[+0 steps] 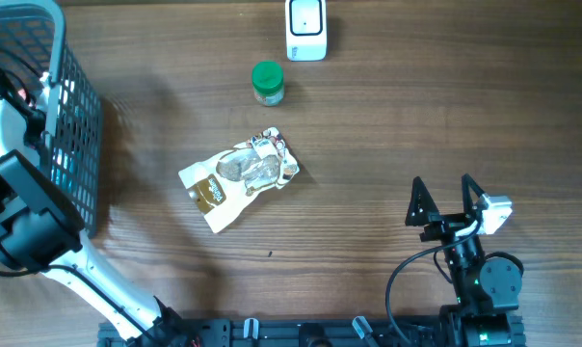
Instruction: Scan the item barcode
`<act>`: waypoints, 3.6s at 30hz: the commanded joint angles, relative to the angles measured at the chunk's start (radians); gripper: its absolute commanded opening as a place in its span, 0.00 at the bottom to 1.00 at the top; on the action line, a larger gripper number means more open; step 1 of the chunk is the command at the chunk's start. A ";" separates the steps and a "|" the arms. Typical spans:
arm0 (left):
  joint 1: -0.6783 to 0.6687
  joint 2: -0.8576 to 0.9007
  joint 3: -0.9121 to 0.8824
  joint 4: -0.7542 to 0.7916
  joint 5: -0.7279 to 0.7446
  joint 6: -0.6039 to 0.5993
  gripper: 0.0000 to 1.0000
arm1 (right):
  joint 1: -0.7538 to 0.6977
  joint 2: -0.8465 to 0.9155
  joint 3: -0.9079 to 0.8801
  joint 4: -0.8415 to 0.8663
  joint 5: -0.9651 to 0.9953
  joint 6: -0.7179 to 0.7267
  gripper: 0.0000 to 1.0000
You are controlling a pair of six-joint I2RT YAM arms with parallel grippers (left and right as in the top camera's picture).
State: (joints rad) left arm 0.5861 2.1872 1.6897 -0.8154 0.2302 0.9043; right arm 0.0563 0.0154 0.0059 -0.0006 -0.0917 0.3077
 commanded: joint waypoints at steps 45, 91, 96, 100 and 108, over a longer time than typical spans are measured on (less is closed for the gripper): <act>-0.006 -0.560 -0.001 0.018 -0.010 -0.180 0.44 | 0.003 -0.008 -0.001 0.002 0.013 -0.017 1.00; -0.303 -0.751 -0.001 -0.021 0.543 -0.293 0.45 | 0.003 -0.008 -0.001 0.002 0.013 -0.017 1.00; -0.469 -0.744 -0.001 -0.024 0.543 -0.293 0.45 | 0.003 -0.008 -0.001 0.002 0.013 -0.017 1.00; -0.617 -0.714 -0.001 -0.033 0.543 -0.311 0.43 | 0.003 -0.008 -0.001 0.002 0.013 -0.017 1.00; -0.818 -0.587 -0.001 -0.035 0.539 -0.312 0.44 | 0.003 -0.008 -0.001 0.002 0.013 -0.017 1.00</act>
State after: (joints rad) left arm -0.1730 1.5490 1.6867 -0.8597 0.7383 0.6067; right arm 0.0563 0.0154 0.0059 -0.0010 -0.0917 0.3077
